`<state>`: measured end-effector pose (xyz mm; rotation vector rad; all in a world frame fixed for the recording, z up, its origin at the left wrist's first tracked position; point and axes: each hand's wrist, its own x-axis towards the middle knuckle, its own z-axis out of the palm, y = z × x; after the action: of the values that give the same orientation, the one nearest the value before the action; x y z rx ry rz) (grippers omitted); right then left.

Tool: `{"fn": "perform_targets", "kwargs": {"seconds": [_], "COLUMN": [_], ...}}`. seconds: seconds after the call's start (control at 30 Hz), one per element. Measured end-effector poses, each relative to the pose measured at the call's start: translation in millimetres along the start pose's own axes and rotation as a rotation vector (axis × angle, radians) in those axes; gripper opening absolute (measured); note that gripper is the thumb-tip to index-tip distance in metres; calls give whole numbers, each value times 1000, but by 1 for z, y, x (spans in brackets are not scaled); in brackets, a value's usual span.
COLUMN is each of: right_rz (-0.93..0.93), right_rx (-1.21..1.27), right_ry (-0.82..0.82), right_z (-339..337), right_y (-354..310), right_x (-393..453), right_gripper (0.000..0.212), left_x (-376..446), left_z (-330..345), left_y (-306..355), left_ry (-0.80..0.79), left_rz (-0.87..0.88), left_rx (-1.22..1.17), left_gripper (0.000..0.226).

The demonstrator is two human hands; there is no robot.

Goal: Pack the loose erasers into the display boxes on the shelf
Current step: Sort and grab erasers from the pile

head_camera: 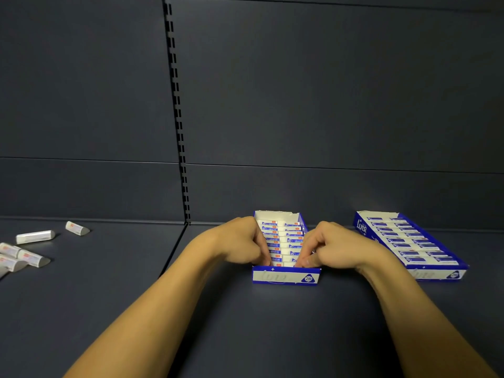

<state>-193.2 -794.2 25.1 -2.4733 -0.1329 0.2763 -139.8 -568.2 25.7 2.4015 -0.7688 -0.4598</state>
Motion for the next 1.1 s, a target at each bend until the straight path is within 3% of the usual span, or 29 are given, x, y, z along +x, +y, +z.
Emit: {"fn": "perform_targets", "kwargs": {"seconds": [0.2,0.4,0.73,0.83,1.1], "right_rz": [-39,21,-127,-161,-143], "right_rx": [91,174,-221,-336,-458], "right_ry": [67,334,301,272,221], "right_z": [2,-7,16,31,66], "right_y": [-1,-10,-67,-90,-150], "right_x": [-2,2,20,20,15], "right_gripper": [5,7,18,32,40], "left_x": [-3,-16,-54,-72,-130], "left_z": [-8,-23,-50,-54,-66], "left_y": [-6,-8,-27,-39,-53], "left_ry": [62,279,470,521,496], "left_rz": [21,-9,-201,-254,-362], "left_rx": [-125,-146,307,370,530], "left_gripper": [7,9,27,28,25]}}
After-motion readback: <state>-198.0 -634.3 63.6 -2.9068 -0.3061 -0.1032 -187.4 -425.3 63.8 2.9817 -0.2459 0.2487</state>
